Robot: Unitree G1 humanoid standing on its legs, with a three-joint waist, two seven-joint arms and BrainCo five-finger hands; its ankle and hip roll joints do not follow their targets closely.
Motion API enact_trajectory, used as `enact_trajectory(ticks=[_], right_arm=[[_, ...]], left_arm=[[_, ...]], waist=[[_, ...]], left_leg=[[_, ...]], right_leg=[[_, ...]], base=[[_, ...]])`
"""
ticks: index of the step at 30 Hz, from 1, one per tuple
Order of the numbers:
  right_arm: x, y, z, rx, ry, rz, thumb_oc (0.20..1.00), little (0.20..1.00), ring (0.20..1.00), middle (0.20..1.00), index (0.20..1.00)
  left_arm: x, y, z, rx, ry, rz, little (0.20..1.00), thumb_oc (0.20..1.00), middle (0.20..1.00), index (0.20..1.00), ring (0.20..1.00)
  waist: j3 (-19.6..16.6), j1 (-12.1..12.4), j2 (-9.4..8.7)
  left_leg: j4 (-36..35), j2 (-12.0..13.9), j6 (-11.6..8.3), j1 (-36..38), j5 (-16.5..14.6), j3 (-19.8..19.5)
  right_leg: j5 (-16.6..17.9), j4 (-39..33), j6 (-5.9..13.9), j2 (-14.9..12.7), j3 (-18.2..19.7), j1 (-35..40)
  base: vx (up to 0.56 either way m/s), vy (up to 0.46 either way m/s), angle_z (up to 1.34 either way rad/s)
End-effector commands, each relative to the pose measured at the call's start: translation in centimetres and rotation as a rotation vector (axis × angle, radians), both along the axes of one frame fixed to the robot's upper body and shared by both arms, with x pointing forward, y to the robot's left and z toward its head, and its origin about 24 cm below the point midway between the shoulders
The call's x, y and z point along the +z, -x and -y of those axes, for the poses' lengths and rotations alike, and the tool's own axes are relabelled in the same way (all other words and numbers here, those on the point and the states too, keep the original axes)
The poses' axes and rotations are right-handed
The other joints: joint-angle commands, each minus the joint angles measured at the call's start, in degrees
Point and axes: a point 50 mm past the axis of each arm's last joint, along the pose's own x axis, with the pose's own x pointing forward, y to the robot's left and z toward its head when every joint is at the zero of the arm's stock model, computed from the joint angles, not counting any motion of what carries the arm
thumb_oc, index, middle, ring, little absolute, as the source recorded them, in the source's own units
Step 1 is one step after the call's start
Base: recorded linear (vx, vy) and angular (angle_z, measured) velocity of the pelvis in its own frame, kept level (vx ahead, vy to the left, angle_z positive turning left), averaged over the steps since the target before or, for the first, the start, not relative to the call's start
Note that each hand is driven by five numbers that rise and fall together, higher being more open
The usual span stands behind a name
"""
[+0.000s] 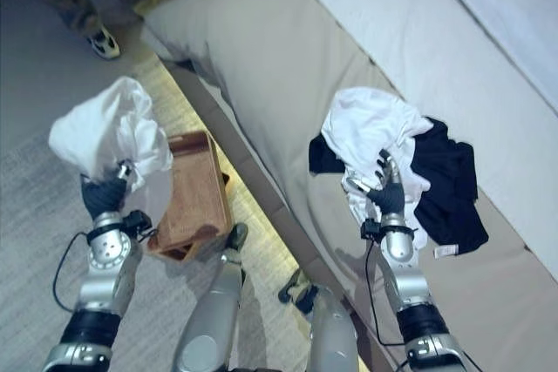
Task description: Pick up clothes into the bucket
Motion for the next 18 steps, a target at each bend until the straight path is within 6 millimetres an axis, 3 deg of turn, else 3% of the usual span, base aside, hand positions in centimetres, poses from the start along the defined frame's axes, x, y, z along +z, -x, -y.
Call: enact_trajectory(ticks=[1,5,8,13,16,18], right_arm=[[1.7,0.9,0.8,-0.053,-0.088,0.14,1.0,1.0,1.0,1.0,1.0],[3.0,0.7,0.2,-0.024,-0.121,0.202,1.0,1.0,1.0,1.0,1.0],[3.7,0.5,-0.2,-0.01,-0.127,0.232,1.0,1.0,1.0,1.0,1.0],[5.3,0.3,-1.0,0.033,-0.127,0.295,1.0,1.0,1.0,1.0,1.0],[6.3,0.7,-1.0,0.044,-0.136,0.348,1.0,1.0,1.0,1.0,1.0],[6.6,0.8,-1.0,0.049,-0.143,0.366,1.0,1.0,1.0,1.0,1.0]], left_arm=[[3.5,0.5,-3.3,0.173,-0.016,0.175,0.2,0.2,0.2,0.2,0.2],[4.7,-0.1,-5.4,0.242,-0.004,0.177,0.2,0.2,0.2,0.2,0.2],[5.2,-0.6,-5.7,0.246,0.017,0.184,0.2,0.2,0.2,0.2,0.2],[5.9,-0.9,-6.5,0.298,0.045,0.203,0.2,0.2,0.2,0.2,0.2],[5.9,-0.7,-7.4,0.36,0.037,0.18,0.2,0.2,0.2,0.2,0.2],[5.8,-0.6,-7.8,0.381,0.031,0.167,0.2,0.2,0.2,0.2,0.2]], waist=[[-0.73,-0.9,-1.74],[0.91,-2.2,-3.18],[1.41,-2.79,-3.71],[2.46,-4.26,-4.87],[2.47,-5.32,-4.94],[2.47,-5.68,-4.95]], left_leg=[[6.88,2.49,1.58,-4.23,-4.78,1.63],[9.46,2.38,2.19,-8.52,-5.5,1.59],[11.23,2.11,2.66,-11.13,-6.12,1.57],[18.87,1.58,4.35,-15.69,-9.6,1.48],[26.68,0.68,4.99,-20.56,-13.14,1.25],[27.98,0.56,5.18,-21.92,-13.65,1.29]], right_leg=[[-0.1,5.5,3.89,-2.71,-1.8,-1.12],[-0.34,7.69,3.72,-3.11,-1.56,-5.37],[-0.89,9.34,3.84,-3.72,-1.18,-7.89],[-3.11,14.29,2.8,-5.0,1.37,-12.26],[-6.27,20.11,2.01,-6.54,3.18,-16.59],[-6.77,21.4,1.91,-6.91,3.65,-17.97]], base=[[-0.05,0.008,0.16],[-0.04,0.017,0.08],[-0.02,0.037,0.06],[0.02,0.047,-0.05],[0.06,0.047,-0.23],[0.03,0.039,-0.16]])
